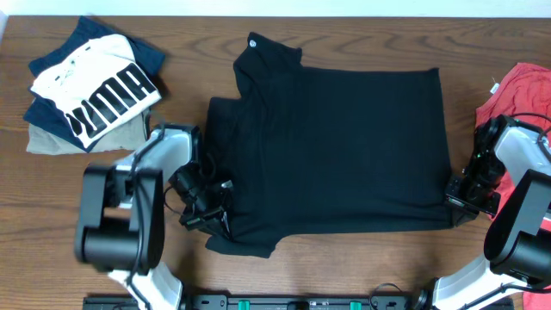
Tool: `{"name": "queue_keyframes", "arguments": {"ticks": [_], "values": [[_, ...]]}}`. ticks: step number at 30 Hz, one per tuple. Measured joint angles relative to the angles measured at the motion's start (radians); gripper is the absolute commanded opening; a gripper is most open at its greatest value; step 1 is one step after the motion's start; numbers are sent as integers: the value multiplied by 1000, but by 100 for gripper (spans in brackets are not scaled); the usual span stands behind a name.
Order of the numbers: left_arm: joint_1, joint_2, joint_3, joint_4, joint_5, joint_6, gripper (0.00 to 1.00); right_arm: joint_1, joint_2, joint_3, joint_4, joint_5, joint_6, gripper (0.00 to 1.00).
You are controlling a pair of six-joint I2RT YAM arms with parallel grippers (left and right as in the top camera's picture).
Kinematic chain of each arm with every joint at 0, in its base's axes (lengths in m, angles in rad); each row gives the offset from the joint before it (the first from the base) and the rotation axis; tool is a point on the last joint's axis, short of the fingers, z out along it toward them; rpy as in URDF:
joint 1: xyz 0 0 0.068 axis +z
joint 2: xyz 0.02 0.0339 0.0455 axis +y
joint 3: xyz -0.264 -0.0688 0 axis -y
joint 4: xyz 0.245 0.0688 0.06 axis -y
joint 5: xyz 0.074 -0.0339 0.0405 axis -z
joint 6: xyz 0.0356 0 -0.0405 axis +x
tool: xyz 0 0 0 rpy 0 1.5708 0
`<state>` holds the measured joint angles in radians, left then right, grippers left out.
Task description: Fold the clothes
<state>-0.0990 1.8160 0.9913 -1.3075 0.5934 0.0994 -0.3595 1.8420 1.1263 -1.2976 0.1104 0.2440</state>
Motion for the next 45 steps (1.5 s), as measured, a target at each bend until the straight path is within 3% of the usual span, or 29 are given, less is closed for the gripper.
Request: {"name": "queue_keyframes", "arguments": {"ticks": [5,11,24,32,45], "values": [[0,-195,-2,62,3,-25,6,0,-1,-2,13,-2,11,1],[0,-315,-2,284,4,-125,6,0,-18,-2,80,-17,13,1],[0,-314,-2,655,3,-258,7,0,-26,45,249,-102,0,1],[0,-308,-2,722,2,-285,7,0,-26,46,312,-235,-91,1],[0,-191,-2,829,3,-290,7,-10,-26,61,301,-282,-111,1]]}}
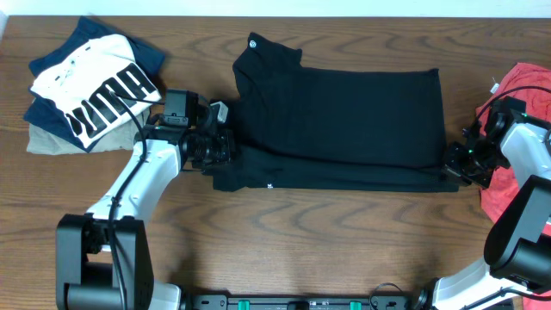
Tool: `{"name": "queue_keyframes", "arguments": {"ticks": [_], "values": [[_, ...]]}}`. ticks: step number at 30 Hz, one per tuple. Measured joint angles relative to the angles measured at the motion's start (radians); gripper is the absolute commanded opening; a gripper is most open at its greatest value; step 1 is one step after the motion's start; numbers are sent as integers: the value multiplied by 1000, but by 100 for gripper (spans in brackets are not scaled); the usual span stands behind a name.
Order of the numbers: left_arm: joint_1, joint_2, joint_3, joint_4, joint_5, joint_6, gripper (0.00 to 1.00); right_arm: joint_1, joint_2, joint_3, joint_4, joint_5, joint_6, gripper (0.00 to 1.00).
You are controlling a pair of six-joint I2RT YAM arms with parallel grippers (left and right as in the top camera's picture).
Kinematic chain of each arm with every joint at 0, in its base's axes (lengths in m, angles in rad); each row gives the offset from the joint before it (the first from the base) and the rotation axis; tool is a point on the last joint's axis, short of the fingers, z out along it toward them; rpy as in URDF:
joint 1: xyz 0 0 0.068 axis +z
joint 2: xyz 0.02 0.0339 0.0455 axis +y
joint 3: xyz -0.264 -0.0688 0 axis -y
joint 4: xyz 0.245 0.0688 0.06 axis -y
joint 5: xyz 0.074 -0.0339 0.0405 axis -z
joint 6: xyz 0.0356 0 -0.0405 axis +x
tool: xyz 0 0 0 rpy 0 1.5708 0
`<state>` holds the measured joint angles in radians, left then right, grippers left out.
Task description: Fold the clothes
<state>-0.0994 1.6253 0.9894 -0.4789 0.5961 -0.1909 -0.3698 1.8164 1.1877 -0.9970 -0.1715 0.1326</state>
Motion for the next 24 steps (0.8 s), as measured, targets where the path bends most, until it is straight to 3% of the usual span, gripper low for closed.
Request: {"name": "queue_keyframes", "arguments": {"ticks": [5,8,9,13,24], "values": [[-7,18,0,72,-1,-7,16,-33,0,7,24,-27,-3,1],[-18,29,0,96,0,-10,52,-48,0,8,40,-58,-5,1],[-21,34,0,102,0,-13,59,-49,0,8,44,-66,-5,1],[-20,40,0,106,-1,-23,63,-48,0,9,51,-99,-5,1],[-19,41,0,6,0,-68,63,-48,0,9,140,-126,-8,1]]}}
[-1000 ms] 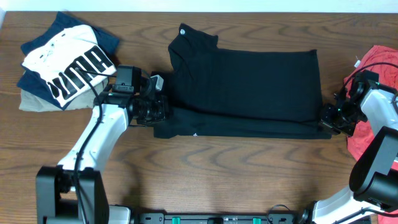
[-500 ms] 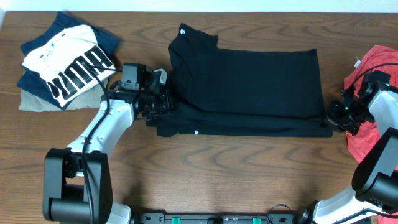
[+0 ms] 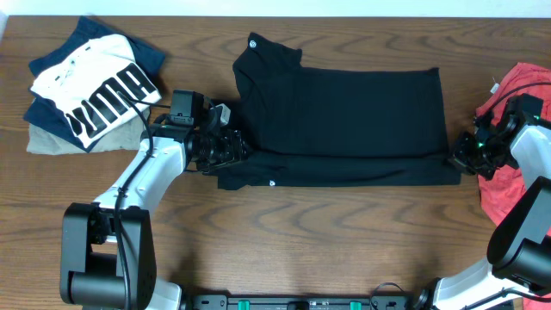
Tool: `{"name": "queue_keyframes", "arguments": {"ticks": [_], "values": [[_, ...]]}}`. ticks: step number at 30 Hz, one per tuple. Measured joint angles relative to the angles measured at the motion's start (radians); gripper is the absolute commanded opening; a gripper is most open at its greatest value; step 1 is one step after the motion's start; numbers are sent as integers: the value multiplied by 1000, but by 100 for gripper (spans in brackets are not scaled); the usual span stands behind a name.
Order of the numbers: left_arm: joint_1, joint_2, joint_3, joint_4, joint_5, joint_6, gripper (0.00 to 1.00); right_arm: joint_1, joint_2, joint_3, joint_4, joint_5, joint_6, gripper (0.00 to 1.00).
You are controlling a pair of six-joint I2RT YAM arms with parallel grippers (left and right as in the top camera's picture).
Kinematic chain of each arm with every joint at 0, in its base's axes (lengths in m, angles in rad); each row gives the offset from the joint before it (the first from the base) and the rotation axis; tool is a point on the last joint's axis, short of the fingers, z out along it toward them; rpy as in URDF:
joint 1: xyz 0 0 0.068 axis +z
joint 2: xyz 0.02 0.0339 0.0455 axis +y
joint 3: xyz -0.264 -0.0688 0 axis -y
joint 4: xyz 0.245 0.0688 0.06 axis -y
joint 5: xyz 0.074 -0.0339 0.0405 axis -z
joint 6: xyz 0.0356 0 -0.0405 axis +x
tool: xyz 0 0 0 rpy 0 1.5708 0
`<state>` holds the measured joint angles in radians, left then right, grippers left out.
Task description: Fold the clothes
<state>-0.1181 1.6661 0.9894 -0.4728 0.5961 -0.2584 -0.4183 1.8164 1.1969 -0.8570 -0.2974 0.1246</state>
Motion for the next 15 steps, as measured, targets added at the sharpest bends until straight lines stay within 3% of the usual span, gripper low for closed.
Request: {"name": "queue_keyframes", "arguments": {"ticks": [2,4,5,6,7,12,13,15], "values": [[0,0,0,1,0,-1,63,0,0,0,39,-3,1,8],[0,0,0,1,0,-1,63,0,0,1,77,-4,10,34],[0,0,0,2,0,-1,63,0,0,1,97,-3,17,60],[0,0,0,2,0,-1,63,0,0,1,117,-3,21,69],[0,0,0,2,0,-1,63,0,0,1,142,-3,25,71],[0,0,0,2,0,-3,63,0,0,2,163,-2,28,69],[0,0,0,2,0,-3,62,0,0,3,146,-2,28,63],[0,0,0,2,6,10,59,0,0,4,98,1,26,31]]}}
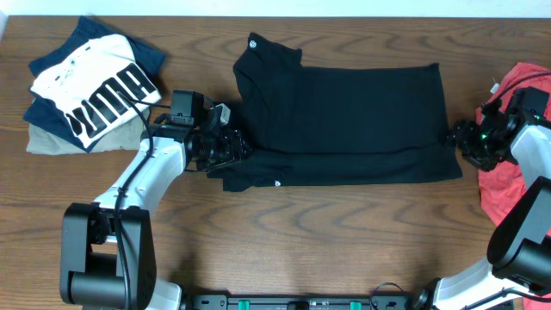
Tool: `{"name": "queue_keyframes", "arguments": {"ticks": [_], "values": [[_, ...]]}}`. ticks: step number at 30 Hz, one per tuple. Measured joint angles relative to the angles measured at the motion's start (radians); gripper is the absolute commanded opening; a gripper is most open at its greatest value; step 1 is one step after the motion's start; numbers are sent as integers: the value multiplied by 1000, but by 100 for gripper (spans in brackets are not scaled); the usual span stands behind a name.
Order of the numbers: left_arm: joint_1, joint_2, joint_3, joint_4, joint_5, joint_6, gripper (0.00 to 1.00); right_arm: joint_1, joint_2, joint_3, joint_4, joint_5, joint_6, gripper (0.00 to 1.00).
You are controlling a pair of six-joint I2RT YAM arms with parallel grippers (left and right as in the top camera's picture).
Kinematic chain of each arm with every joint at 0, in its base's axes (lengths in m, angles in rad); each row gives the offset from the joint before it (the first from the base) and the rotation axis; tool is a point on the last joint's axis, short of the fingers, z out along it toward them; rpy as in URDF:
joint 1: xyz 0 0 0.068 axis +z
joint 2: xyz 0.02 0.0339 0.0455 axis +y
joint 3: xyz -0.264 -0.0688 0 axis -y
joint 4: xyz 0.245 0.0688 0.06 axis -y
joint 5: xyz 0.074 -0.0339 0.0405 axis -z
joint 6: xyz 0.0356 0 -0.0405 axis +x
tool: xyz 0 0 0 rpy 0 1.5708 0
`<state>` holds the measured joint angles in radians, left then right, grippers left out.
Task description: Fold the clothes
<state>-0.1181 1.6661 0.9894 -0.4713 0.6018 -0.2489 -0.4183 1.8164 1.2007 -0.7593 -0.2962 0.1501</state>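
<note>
A black shirt (344, 120) lies flat in the middle of the table, its lower part folded up over itself, with the fold along the near edge. My left gripper (232, 149) is at the shirt's left edge, shut on the folded-up fabric. At the right edge my right gripper (456, 139) is pinched on the shirt's far-right side. Its dark fingers are hard to make out against the cloth.
A stack of folded clothes (90, 95), topped by a white and navy PUMA shirt, sits at the back left. A red garment (516, 138) lies crumpled at the right edge, under the right arm. Bare wooden table (301, 241) runs along the front.
Both grippers have moved slightly farther away from the front, and the folded-up flap now reaches a little higher over the shirt. The right gripper has moved more than the left.
At first both grippers held the shirt's lower corners near the front, with the shirt spread full length. Then the lower part was folded up and the grippers were at mid-height on its sides. Now the flap lies higher and the shirt is a shorter band.
</note>
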Motion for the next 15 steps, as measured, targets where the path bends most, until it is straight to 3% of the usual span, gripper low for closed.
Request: {"name": "queue_keyframes", "arguments": {"ticks": [1,3,8,15], "values": [[0,0,0,0,8,14,58,0,0,1,-28,6,2,11],[0,-2,0,0,25,32,56,0,0,1,-75,21,2,3],[-34,-38,10,-3,35,69,55,0,-1,-26,-77,62,6,4],[-152,-63,26,-111,-79,92,56,0,-4,-173,97,80,6,4]]}}
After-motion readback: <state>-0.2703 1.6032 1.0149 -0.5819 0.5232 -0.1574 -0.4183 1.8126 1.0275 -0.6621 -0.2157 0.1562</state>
